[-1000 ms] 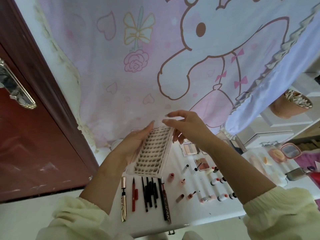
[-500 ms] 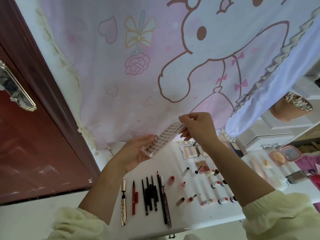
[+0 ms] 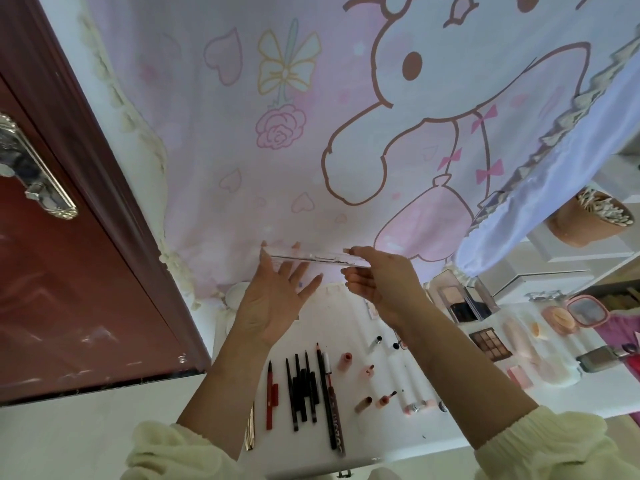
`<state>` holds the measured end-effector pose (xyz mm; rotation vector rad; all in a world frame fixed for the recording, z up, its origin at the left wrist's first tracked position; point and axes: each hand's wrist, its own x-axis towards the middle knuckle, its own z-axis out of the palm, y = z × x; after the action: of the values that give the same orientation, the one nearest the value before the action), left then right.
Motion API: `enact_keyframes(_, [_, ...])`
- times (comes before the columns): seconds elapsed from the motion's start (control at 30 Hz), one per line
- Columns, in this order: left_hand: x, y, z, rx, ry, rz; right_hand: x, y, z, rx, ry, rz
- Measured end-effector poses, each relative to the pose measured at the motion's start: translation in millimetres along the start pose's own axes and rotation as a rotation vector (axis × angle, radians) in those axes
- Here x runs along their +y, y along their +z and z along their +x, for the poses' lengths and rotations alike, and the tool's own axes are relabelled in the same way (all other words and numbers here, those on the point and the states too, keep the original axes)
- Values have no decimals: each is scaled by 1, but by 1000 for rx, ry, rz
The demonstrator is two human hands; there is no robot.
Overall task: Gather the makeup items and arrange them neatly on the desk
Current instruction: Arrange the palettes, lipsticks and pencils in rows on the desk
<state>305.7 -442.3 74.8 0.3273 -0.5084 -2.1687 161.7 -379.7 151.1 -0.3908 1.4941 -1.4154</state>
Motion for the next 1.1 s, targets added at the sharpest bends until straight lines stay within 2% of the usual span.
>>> enact_keyframes(0.17, [-2, -7, 6, 85, 42, 67, 13, 1, -4, 14, 43, 105])
enact_keyframes(0.27, [-5, 1, 7, 120, 53, 131, 18, 3, -9, -39, 27, 22])
enact_keyframes(0.33, [-4, 2, 7, 143, 67, 100, 18, 0, -12, -89, -48, -290])
enact_keyframes(0.4, [-1, -3, 8, 132, 41, 87, 16, -7, -11, -78, -266, -804])
enact_keyframes(0.43, [0, -6, 8, 128, 22, 104, 14, -10, -10, -61, -394, -974])
enact_keyframes(0.47, [1, -7, 7, 127, 5, 127, 10, -13, -9, -76, -499, -1040])
enact_keyframes(0.53, [1, -7, 7, 114, -19, 187, 3, -14, -9, -201, -612, -1039])
enact_keyframes(0.63, [0, -4, 4, 88, -40, 268, -4, -11, -10, -364, -624, -1092])
enact_keyframes(0.83, [0, 4, 0, 73, -49, 343, -3, -5, -9, -413, -637, -1051])
enact_keyframes(1.1, [-1, 7, -4, 37, -46, 363, 3, 0, -7, -448, -612, -1146])
